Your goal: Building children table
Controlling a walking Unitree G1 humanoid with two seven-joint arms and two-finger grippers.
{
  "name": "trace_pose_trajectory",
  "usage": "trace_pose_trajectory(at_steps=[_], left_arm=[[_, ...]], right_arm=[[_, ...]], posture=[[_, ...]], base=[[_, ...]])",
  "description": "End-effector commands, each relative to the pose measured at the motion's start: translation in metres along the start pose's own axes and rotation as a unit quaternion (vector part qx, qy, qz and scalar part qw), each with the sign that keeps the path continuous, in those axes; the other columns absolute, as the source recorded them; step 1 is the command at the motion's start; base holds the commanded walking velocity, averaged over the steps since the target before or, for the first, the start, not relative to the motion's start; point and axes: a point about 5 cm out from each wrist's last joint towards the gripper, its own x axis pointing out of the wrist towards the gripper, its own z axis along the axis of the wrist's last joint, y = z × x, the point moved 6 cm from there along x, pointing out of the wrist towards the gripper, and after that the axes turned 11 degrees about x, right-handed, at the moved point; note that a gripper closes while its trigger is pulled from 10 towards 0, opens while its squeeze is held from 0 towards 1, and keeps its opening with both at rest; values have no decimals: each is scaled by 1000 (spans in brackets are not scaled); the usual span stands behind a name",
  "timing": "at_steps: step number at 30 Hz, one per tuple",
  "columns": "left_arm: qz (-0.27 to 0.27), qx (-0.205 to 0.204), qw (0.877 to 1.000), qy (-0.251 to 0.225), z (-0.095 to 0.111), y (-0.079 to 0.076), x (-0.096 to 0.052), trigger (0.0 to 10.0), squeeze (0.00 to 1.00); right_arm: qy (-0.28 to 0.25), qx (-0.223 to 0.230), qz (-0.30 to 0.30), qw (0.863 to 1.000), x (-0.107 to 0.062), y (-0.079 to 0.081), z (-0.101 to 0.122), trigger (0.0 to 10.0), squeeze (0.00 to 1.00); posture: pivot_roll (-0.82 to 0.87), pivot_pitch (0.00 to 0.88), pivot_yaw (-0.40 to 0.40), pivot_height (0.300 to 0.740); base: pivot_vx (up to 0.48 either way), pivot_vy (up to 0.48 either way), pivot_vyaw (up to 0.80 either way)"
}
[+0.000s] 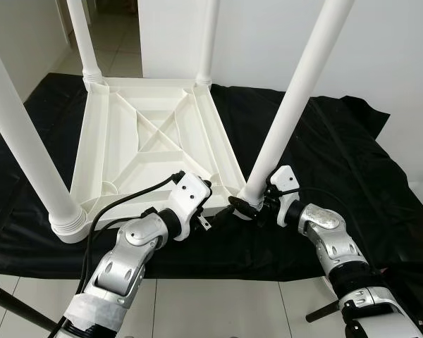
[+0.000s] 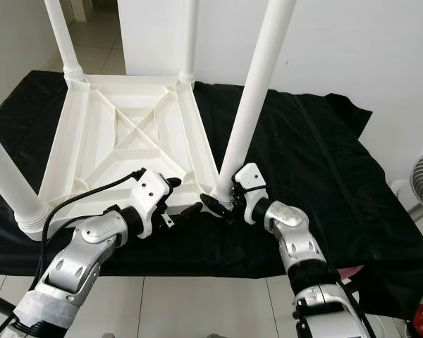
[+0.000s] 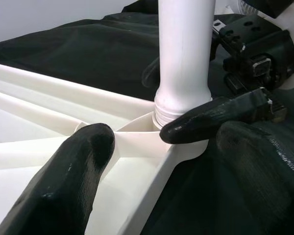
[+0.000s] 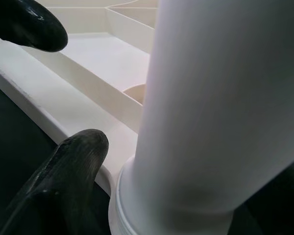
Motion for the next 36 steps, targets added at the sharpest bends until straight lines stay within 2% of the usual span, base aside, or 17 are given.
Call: trace_pose_trajectory(at_steps=[1, 2, 3, 4, 5, 6, 18, 19, 23, 24, 25, 27, 30, 33, 36], left_arm=[[-8, 6, 1000, -2, 3, -3, 2, 10000, 0], [-14, 6, 1000, -3, 3, -6, 2, 10000, 0], [-23, 6, 1000, -2, 3, -9, 2, 10000, 0], [-23, 6, 1000, -2, 3, -9, 2, 10000, 0], [-31, 7, 1000, -1, 2, -12, 2, 10000, 0], [-37, 9, 999, 1, 1, -15, 1, 10000, 0], [-43, 7, 999, 12, -4, -18, -2, 10000, 0], [-43, 7, 999, 12, -4, -19, -3, 10000, 0], [-42, 6, 999, 13, -4, -19, -3, 10000, 0], [-42, 6, 999, 14, -5, -19, -4, 10000, 0], [-42, 6, 999, 14, -5, -19, -4, 10000, 0], [-40, 4, 999, 15, -5, -19, -4, 10000, 0], [-40, 3, 999, 15, -5, -20, -4, 10000, 0], [-41, 2, 999, 16, -6, -21, -5, 10000, 0], [-41, 2, 999, 16, -6, -21, -5, 10000, 0]], right_arm=[[6, -11, 16, 1000, 4, 2, 1, 10000, 0], [8, -14, 16, 1000, 5, 2, 1, 10000, 0], [9, -16, 18, 1000, 4, 2, 1, 4667, 0], [9, -16, 18, 1000, 4, 2, 1, 4667, 0], [9, -15, 22, 1000, 4, 1, 0, 3961, 0], [9, -14, 26, 1000, 4, 2, -1, 0, 0], [-12, 20, 29, 999, -1, 11, -11, 0, 0], [-17, 22, 23, 999, -1, 12, -11, 10000, 0], [-32, 29, -6, 999, 1, 13, -8, 10000, 0], [-43, 37, -36, 998, 2, 11, -7, 10000, 0], [-43, 37, -36, 998, 2, 11, -7, 10000, 0], [-58, 51, -98, 992, 2, 9, -7, 10000, 0], [-61, 58, -116, 990, 1, 8, -7, 10000, 0], [-74, 81, -183, 977, -2, 7, -10, 10000, 0], [-75, 91, -205, 972, -3, 5, -11, 10000, 0]], posture=[[-9, 0, -67, 740], [-9, 0, -67, 740], [-10, 0, -66, 740], [-10, 0, -66, 740], [-8, 0, -67, 740], [-8, 0, -67, 740], [-6, 0, -75, 740], [-7, 0, -77, 740], [-10, 0, -81, 740], [-9, 0, -85, 740], [-9, 0, -85, 740], [-12, 0, -88, 740], [-12, 0, -88, 740], [-17, 0, -92, 740], [-17, 0, -92, 740]], base=[[0, 0, 0], [0, 0, 0], [0, 0, 0], [0, 0, 0], [0, 0, 0], [0, 0, 0], [0, 0, 0], [0, 0, 0], [0, 0, 0], [0, 0, 0], [0, 0, 0], [0, 0, 0], [0, 0, 0], [0, 0, 0], [0, 0, 0]])
